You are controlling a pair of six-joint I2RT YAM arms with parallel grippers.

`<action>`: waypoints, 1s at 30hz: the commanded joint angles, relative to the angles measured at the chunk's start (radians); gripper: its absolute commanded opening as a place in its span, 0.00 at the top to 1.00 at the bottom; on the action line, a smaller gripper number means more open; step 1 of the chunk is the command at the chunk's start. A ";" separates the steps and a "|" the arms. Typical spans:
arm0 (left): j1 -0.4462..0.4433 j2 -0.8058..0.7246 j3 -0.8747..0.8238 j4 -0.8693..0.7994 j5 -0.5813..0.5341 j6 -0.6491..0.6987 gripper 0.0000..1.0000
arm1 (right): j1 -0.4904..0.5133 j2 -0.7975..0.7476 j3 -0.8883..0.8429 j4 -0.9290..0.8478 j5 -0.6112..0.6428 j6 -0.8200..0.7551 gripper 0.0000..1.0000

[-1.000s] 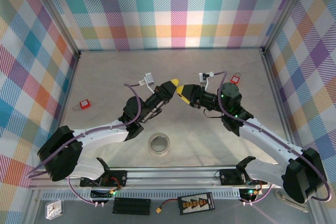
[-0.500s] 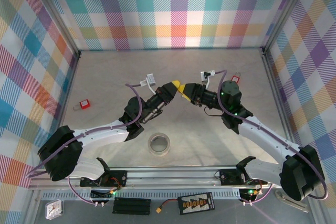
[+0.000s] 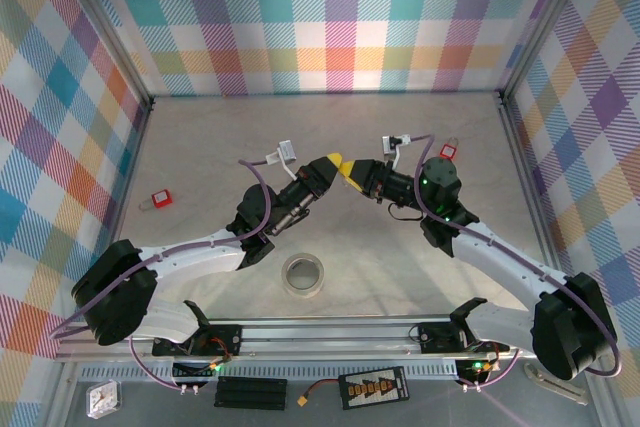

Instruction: Unlock with the key

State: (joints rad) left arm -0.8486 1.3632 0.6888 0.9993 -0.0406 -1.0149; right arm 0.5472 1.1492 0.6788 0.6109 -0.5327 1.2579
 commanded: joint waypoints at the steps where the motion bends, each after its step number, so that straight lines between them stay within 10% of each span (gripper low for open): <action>1: -0.017 -0.007 0.014 0.041 -0.001 0.033 1.00 | -0.001 -0.012 -0.010 0.065 -0.023 0.032 0.91; 11: -0.018 0.003 0.008 0.049 -0.017 0.031 1.00 | -0.001 -0.033 0.023 -0.016 -0.065 0.008 1.00; 14: -0.015 -0.057 0.002 -0.056 -0.061 0.049 0.62 | -0.001 -0.069 0.049 -0.150 -0.063 -0.063 1.00; 19: 0.016 -0.278 0.092 -0.621 -0.199 0.104 0.15 | -0.002 -0.137 0.133 -0.496 -0.016 -0.288 1.00; 24: 0.142 -0.384 0.320 -1.348 -0.272 0.137 0.03 | -0.001 -0.142 0.206 -0.713 0.033 -0.466 1.00; 30: 0.460 -0.363 0.473 -1.813 -0.157 0.325 0.00 | 0.003 -0.101 0.310 -0.890 0.064 -0.601 1.00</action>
State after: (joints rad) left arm -0.4801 0.9749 1.1366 -0.4129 -0.2398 -0.8150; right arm 0.5434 1.0313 0.9321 -0.1413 -0.4942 0.7856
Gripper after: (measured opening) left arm 0.996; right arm 0.075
